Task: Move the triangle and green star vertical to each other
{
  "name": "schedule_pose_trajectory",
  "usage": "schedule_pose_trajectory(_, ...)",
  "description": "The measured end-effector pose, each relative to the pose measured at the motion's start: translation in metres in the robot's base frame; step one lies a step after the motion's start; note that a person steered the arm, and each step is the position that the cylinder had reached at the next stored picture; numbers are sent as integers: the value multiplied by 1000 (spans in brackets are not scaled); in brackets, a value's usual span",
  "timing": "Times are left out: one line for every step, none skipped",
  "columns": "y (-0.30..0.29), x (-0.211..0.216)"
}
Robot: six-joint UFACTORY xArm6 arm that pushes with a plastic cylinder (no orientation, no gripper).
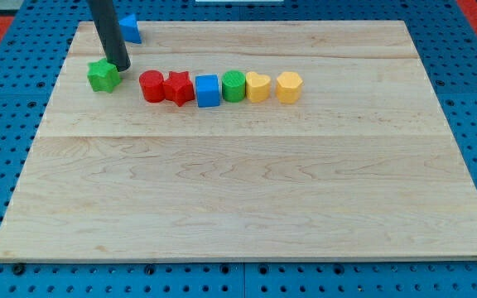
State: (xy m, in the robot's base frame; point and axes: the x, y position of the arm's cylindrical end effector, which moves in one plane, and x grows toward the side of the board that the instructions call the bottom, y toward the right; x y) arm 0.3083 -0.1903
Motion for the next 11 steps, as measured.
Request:
schedule_pose_trajectory(4, -10)
schedule_pose_trajectory(-14, -15)
schedule_pose_trajectory(-48, -15)
schedule_pose_trajectory(-57, -7)
schedule_pose_trajectory(-5, 27)
schedule_pose_trajectory(-17, 21)
schedule_pose_trajectory(-54, 32)
schedule_pose_trajectory(-78, 98)
schedule_pose_trajectory(17, 157)
schedule_pose_trajectory(36, 108)
schedule_pose_trajectory(-14, 86)
